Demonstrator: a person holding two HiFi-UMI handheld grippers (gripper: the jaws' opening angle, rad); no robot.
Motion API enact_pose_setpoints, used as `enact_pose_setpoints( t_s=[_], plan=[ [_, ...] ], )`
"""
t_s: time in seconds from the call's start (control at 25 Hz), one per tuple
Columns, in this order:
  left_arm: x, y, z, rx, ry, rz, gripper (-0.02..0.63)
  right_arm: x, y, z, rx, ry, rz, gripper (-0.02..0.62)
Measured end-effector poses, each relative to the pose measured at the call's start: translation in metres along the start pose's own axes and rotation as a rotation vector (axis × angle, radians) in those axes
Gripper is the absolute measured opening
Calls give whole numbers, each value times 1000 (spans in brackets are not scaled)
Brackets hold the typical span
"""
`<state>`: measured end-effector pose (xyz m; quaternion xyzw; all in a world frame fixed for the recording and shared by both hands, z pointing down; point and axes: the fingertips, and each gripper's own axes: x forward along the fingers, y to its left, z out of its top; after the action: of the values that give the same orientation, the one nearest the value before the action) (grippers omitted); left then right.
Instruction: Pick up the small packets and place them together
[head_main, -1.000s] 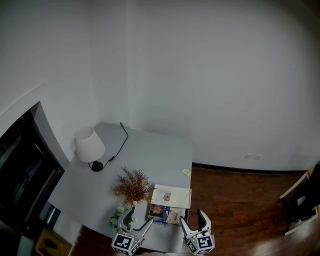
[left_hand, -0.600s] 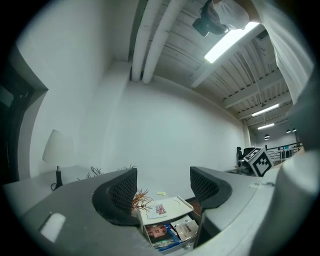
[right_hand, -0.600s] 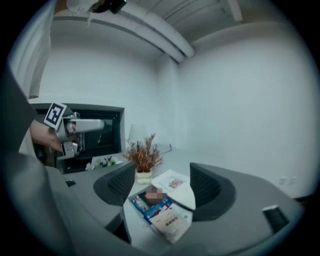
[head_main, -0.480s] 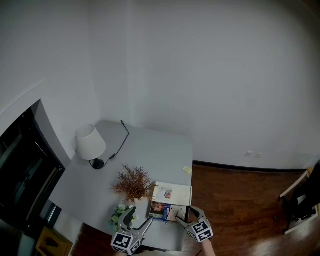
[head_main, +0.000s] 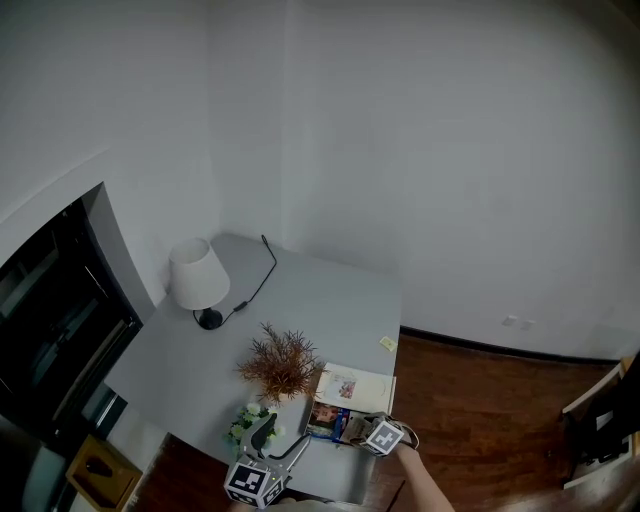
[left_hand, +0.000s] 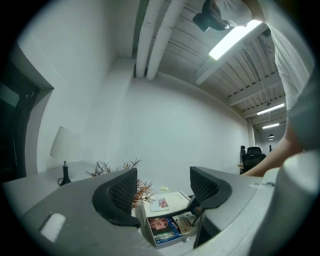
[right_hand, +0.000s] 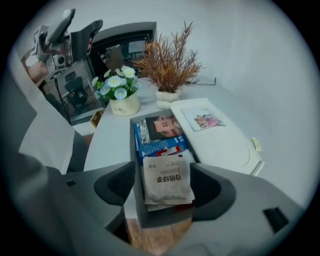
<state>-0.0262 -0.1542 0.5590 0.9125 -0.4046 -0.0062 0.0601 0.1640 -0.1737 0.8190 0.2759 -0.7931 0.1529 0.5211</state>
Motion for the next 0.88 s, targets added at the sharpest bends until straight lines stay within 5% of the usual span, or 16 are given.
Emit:
enact_pose_setpoints(
  t_s=[0.28,0.52,0.88],
  plan=[
    [-8,3,-8,-16,11,29,325,34,-2,-9,2,110,-8,325],
    [-9,9,-8,-26,6,51,319,45,-5,-18,-101,200,-39,291],
    [-5,3,-10,-34,7,37,319,27,0,-18,-148,117,-119,187]
  ],
)
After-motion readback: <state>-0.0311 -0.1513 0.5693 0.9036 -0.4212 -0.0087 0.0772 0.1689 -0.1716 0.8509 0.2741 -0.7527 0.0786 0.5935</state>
